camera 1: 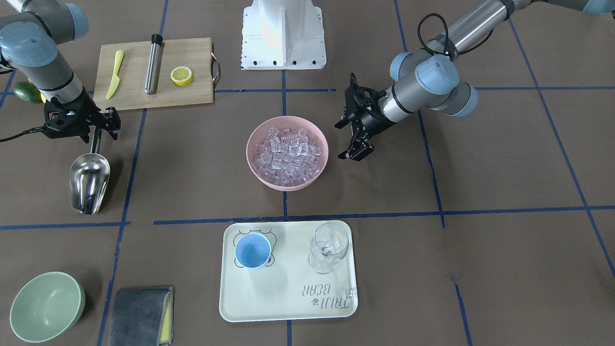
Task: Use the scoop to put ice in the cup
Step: 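Lower the right gripper onto the metal scoop handle and close it, then lift the scoop with the right gripper and carry it to the ice bowl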
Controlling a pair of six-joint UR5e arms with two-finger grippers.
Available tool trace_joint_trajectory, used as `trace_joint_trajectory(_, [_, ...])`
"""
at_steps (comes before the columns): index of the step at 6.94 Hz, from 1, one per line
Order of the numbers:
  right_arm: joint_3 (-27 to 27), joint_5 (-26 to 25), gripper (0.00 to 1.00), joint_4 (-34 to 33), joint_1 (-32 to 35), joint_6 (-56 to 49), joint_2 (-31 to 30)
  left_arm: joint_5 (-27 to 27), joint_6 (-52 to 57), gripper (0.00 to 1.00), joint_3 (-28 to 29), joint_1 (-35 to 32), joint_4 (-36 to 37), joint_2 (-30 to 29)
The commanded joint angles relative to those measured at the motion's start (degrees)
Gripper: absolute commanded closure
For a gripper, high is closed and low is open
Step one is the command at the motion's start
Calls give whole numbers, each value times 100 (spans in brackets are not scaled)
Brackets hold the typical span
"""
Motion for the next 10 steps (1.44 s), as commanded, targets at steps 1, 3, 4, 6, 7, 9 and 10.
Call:
trace_joint_trajectory(1, [117, 45, 100, 3, 30, -20, -23, -1, 0, 0, 0, 3, -1, 3])
trace_joint_trajectory(3, [607, 72, 100, -6, 91, -142, -102, -1, 0, 0, 0, -15, -9, 20])
trace_joint_trajectory(4, [932, 81, 100, -23, 91, -378, -93, -1, 0, 0, -9, -24, -18, 20])
trace_joint_trajectory(6, [1425, 352, 100, -23, 83, -564, -58, -1, 0, 0, -18, -59, -18, 20])
trace_joint_trajectory(7, [1549, 536, 100, -23, 39, -608, -6, -1, 0, 0, -18, -59, -27, 12])
trace_joint_trajectory(9, [1559, 547, 100, -67, -240, -688, 572, 25, -9, 0, -9, -68, -18, 3])
trace_joint_trajectory(10, [1525, 538, 100, -120, -373, -1140, 792, 156, -9, 0, -9, -59, -18, -15])
